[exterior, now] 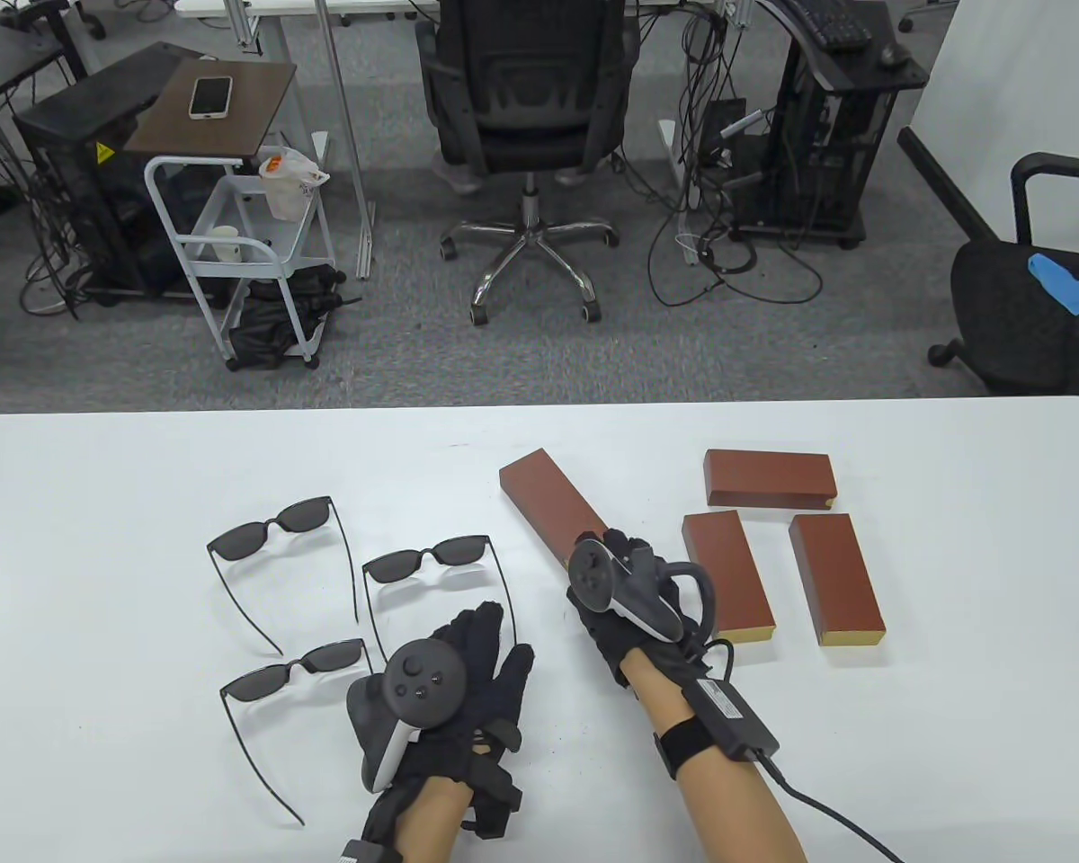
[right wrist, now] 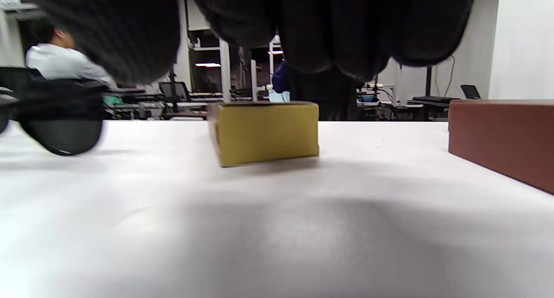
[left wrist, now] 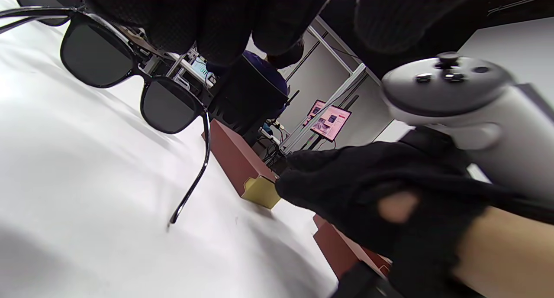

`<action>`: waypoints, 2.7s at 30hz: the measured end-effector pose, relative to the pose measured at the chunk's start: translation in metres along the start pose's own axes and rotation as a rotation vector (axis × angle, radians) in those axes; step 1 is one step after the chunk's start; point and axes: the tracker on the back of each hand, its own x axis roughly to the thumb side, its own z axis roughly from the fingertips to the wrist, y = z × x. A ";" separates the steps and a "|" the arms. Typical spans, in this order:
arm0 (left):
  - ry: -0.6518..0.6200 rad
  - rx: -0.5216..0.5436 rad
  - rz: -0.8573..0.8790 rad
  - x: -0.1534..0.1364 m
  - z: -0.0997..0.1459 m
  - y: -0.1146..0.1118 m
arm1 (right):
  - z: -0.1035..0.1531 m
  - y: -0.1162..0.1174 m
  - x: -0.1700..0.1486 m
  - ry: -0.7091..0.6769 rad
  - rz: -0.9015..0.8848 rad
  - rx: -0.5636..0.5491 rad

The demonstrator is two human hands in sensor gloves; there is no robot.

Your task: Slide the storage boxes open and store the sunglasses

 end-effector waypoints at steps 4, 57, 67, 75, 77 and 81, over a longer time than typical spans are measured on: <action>-0.007 0.024 -0.029 0.003 0.001 0.001 | 0.035 -0.022 -0.008 -0.065 -0.037 -0.019; 0.472 -0.148 -0.768 -0.147 -0.034 0.096 | 0.100 -0.031 -0.101 0.067 -0.132 -0.026; 0.497 -0.160 -0.673 -0.160 -0.030 0.097 | 0.100 -0.032 -0.109 0.097 -0.134 -0.030; 0.417 -0.122 -0.644 -0.143 -0.023 0.110 | 0.099 -0.031 -0.108 0.048 -0.166 -0.028; 0.371 -0.113 -0.636 -0.133 -0.023 0.110 | 0.100 -0.032 -0.107 0.036 -0.173 -0.034; 0.213 -0.095 -0.619 -0.098 -0.027 0.098 | 0.100 -0.033 -0.105 -0.008 -0.233 -0.041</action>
